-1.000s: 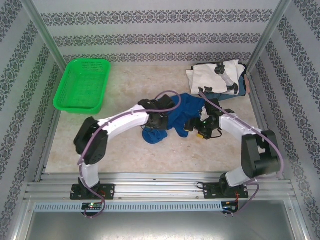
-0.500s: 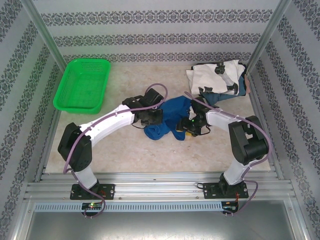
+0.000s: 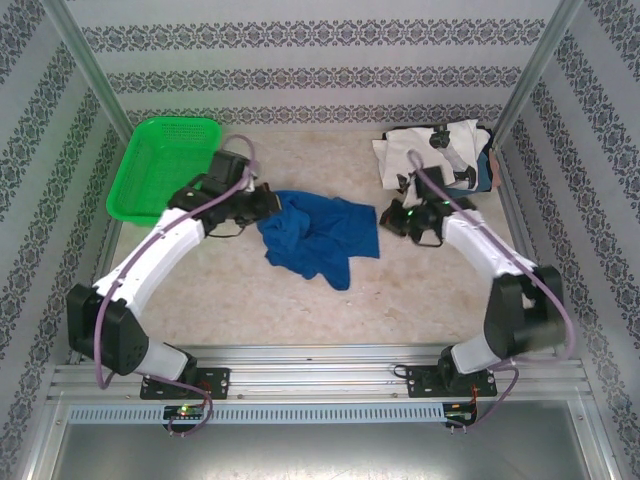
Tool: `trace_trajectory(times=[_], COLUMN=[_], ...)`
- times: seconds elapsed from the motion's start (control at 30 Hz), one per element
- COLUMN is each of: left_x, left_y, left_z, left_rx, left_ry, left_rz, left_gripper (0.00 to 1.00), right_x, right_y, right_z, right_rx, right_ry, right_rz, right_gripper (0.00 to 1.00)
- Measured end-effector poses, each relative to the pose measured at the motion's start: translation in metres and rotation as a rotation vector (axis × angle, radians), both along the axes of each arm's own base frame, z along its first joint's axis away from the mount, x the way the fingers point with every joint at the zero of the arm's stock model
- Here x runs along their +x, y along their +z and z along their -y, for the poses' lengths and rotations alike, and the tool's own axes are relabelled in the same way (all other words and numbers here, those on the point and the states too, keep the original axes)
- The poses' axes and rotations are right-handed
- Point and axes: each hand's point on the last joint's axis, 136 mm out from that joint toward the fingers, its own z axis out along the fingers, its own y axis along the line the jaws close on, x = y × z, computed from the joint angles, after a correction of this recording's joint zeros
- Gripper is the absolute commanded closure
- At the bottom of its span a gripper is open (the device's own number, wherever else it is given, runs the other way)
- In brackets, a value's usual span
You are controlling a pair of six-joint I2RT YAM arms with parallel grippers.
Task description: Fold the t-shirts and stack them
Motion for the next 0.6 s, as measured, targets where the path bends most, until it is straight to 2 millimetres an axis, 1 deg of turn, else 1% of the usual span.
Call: trace_trajectory(times=[0.03,0.1,0.13,0.17,0.2,0.23,0.27,0.3,0.37,0.4,0.43,0.5,0.53,0.6], left_x=[0.002,0.007,0.009,0.010,0.011,0.011,0.012,0.012,0.013,0.013,0.012,0.012,0.013,0.015], left_y=[0.008,0.022,0.027,0.030,0.033,0.034,0.035,0.035,0.033,0.031,0.028,0.023,0.022,0.017], left_z=[-0.009,-0.020,-0.022,-0.022,-0.019,-0.015,-0.012,-0.010,-0.007,-0.006,-0.006,-0.007,-0.009,-0.016], left_rx=[-0.016,-0.048,-0.064,-0.082,-0.100,-0.119,-0.132,-0.145,-0.163,-0.168,-0.169,-0.167,-0.166,-0.169], left_ry=[0.010,0.021,0.020,0.013,-0.001,-0.019,-0.033,-0.043,-0.054,-0.057,-0.057,-0.054,-0.049,-0.033], left_rz=[0.019,0.046,0.059,0.068,0.074,0.077,0.079,0.080,0.087,0.083,0.076,0.064,0.061,0.055], left_gripper=[1.00,1.00,1.00,1.00,1.00,1.00,1.00,1.00,1.00,1.00,1.00,1.00,1.00,1.00], right_x=[0.008,0.018,0.019,0.020,0.019,0.017,0.013,0.008,-0.009,-0.021,-0.034,-0.057,-0.066,-0.080], right_y=[0.029,0.074,0.093,0.105,0.113,0.112,0.105,0.093,0.061,0.041,0.023,-0.006,-0.018,-0.034], right_z=[0.008,0.019,0.023,0.022,0.017,0.010,0.000,-0.013,-0.043,-0.060,-0.077,-0.107,-0.121,-0.144], right_rx=[0.012,0.030,0.040,0.052,0.068,0.081,0.088,0.090,0.099,0.104,0.105,0.095,0.091,0.093], right_ry=[-0.021,-0.046,-0.045,-0.035,-0.010,0.018,0.052,0.092,0.181,0.231,0.283,0.376,0.418,0.482], right_rz=[0.074,0.187,0.232,0.255,0.266,0.258,0.236,0.203,0.114,0.054,-0.001,-0.090,-0.125,-0.170], right_gripper=[1.00,1.00,0.89,0.77,0.65,0.53,0.47,0.42,0.38,0.36,0.35,0.34,0.34,0.34])
